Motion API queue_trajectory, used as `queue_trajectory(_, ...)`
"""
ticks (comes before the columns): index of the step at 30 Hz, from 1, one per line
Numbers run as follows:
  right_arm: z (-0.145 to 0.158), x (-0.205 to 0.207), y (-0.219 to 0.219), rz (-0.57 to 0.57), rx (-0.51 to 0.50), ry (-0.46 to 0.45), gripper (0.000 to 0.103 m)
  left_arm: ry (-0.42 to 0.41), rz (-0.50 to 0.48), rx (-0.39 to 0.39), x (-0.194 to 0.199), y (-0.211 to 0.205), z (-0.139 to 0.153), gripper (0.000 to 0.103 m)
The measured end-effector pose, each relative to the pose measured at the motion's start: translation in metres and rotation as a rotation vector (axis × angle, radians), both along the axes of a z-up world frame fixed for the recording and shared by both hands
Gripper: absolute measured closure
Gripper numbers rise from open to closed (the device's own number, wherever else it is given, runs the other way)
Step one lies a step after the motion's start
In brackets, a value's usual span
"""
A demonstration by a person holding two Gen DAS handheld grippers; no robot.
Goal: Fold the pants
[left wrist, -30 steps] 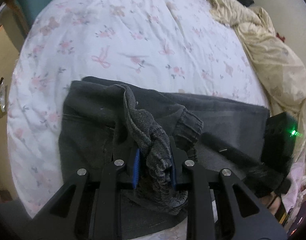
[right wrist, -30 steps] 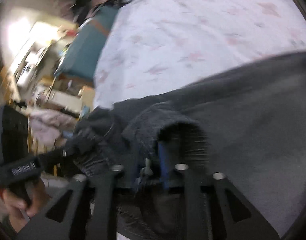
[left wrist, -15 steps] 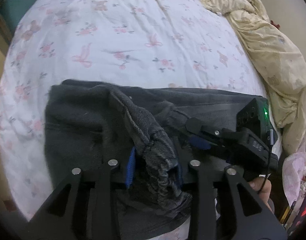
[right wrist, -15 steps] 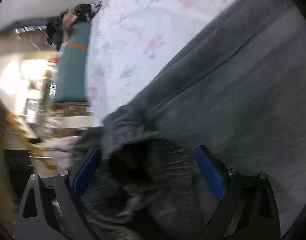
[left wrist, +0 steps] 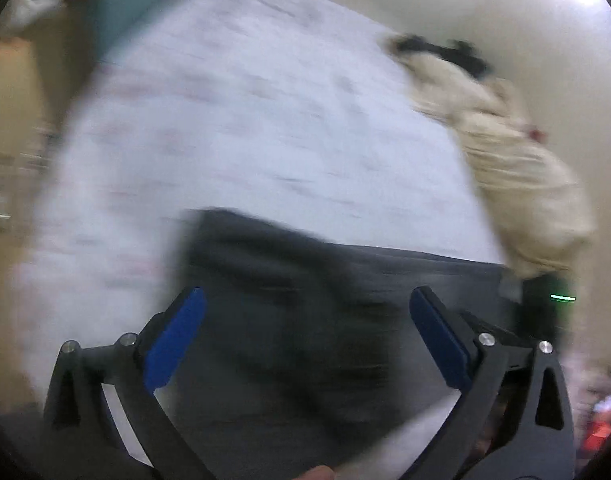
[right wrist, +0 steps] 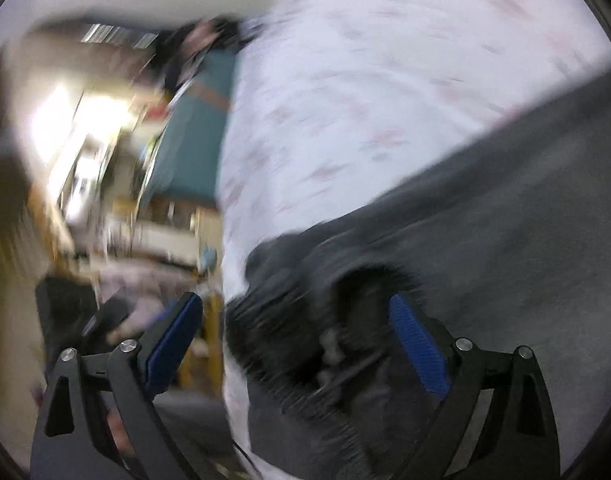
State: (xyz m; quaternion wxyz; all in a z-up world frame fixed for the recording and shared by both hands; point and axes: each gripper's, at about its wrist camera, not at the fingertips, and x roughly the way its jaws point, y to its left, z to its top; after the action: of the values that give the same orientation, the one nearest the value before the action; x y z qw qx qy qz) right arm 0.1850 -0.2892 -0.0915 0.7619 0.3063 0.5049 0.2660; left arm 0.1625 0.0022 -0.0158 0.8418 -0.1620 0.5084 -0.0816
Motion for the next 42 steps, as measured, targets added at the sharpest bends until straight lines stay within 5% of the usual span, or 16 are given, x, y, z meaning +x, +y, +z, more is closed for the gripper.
queue_trajectory(2, 0.004, -0.007, 0.035, 0.083, -0.158, -0.054, 0.014, 0.009, 0.052, 0.151, -0.018, 0.015, -0.013, 0.002)
queue_trajectory(4, -0.002, -0.006, 0.058, 0.150, -0.216, -0.055, 0.048, 0.046, 0.053, 0.217, -0.029, 0.018, -0.029, 0.002)
queue_trajectory(5, -0.010, -0.006, 0.062, 0.154, -0.263, -0.044, 0.087, 0.075, 0.056, 0.246, -0.034, 0.019, -0.039, 0.002)
queue_trajectory(10, -0.038, 0.000, 0.007, -0.041, -0.266, 0.062, 0.088, 0.253, -0.026, 0.324, -0.046, 0.011, -0.101, 0.003)
queue_trajectory(13, -0.070, 0.002, -0.024, -0.133, -0.247, 0.190, 0.078, 0.338, -0.046, 0.316, -0.051, 0.011, -0.123, 0.003)
queue_trajectory(15, -0.071, -0.002, -0.037, -0.166, -0.247, 0.205, 0.058, 0.317, -0.051, 0.329, -0.050, 0.009, -0.116, 0.004)
queue_trajectory(18, -0.037, -0.009, -0.035, -0.146, -0.315, 0.140, 0.054, 0.254, -0.073, 0.344, -0.053, 0.004, -0.101, 0.004)
queue_trajectory(22, 0.023, -0.012, -0.007, -0.018, -0.335, -0.084, 0.054, 0.240, -0.133, 0.337, -0.059, -0.007, -0.100, 0.003)
queue_trajectory(25, 0.006, 0.012, 0.034, 0.156, -0.404, -0.016, 0.089, 0.272, -0.169, 0.370, -0.062, -0.018, -0.113, 0.003)
queue_trajectory(29, -0.046, 0.061, 0.048, 0.129, -0.609, 0.036, 0.103, 0.354, -0.184, 0.337, -0.064, -0.023, -0.134, 0.003)
queue_trajectory(32, -0.067, 0.073, 0.050, 0.128, -0.648, 0.046, 0.103, 0.380, -0.176, 0.311, -0.062, -0.022, -0.136, 0.003)
queue_trajectory(36, -0.024, 0.045, 0.033, 0.119, -0.591, -0.005, 0.100, 0.393, -0.172, 0.300, -0.061, -0.022, -0.134, 0.003)
queue_trajectory(38, 0.000, 0.015, 0.011, 0.086, -0.544, 0.005, 0.073, 0.377, -0.166, 0.288, -0.057, -0.023, -0.129, 0.003)
queue_trajectory(39, 0.007, -0.001, 0.000, 0.061, -0.522, 0.024, 0.038, 0.365, -0.165, 0.286, -0.056, -0.024, -0.125, 0.003)
queue_trajectory(40, 0.010, -0.015, -0.009, 0.031, -0.498, 0.042, 0.025, 0.344, -0.160, 0.285, -0.055, -0.025, -0.120, 0.003)
queue_trajectory(42, 0.008, -0.048, -0.024, -0.019, -0.459, 0.082, 0.019, 0.315, -0.152, 0.281, -0.058, -0.029, -0.111, 0.003)
